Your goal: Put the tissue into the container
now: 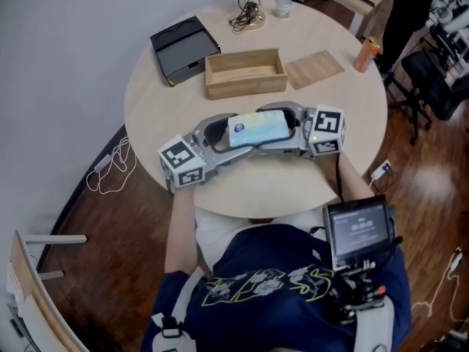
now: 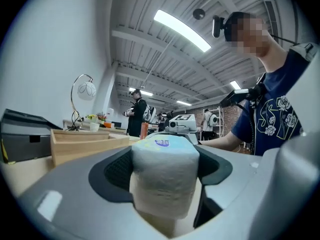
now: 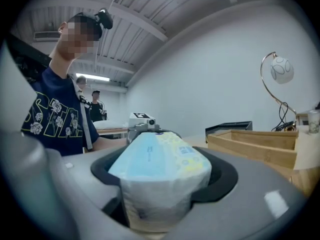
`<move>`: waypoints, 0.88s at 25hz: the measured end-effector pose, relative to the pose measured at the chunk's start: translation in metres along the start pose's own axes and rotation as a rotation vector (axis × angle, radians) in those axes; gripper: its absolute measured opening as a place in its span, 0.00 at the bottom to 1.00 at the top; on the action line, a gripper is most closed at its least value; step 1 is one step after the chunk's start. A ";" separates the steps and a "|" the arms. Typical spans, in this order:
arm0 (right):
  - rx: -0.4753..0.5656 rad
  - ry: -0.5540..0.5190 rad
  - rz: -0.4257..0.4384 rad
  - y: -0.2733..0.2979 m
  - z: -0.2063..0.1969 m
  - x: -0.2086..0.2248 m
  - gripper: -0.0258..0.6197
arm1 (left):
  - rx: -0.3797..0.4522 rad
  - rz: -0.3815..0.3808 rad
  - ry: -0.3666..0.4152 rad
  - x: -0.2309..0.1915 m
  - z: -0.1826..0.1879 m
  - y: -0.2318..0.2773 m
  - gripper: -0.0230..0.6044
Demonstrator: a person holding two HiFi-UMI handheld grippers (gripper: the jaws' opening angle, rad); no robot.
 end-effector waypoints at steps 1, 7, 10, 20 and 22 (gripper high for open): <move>0.014 -0.006 0.001 0.000 0.009 0.002 0.62 | 0.018 -0.001 0.008 -0.002 0.009 -0.001 0.62; 0.059 -0.057 -0.010 -0.007 0.081 0.027 0.62 | 0.062 -0.019 0.071 -0.028 0.082 0.003 0.61; 0.047 -0.077 -0.029 -0.007 0.130 0.057 0.62 | 0.086 -0.037 0.083 -0.061 0.129 0.007 0.61; 0.007 -0.142 -0.018 -0.003 0.180 0.113 0.62 | 0.057 -0.036 0.132 -0.115 0.177 0.020 0.61; -0.002 -0.155 -0.014 -0.002 0.173 0.125 0.62 | 0.049 -0.035 0.149 -0.126 0.171 0.024 0.61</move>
Point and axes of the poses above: the fingertips, and each gripper's own axes: y forward along the fingers, x to its right, z out of its top, the point moved 5 cm from there along -y, backward along the fingers, and after that the axes turned 7 degrees about z, right-handed, at the moved point
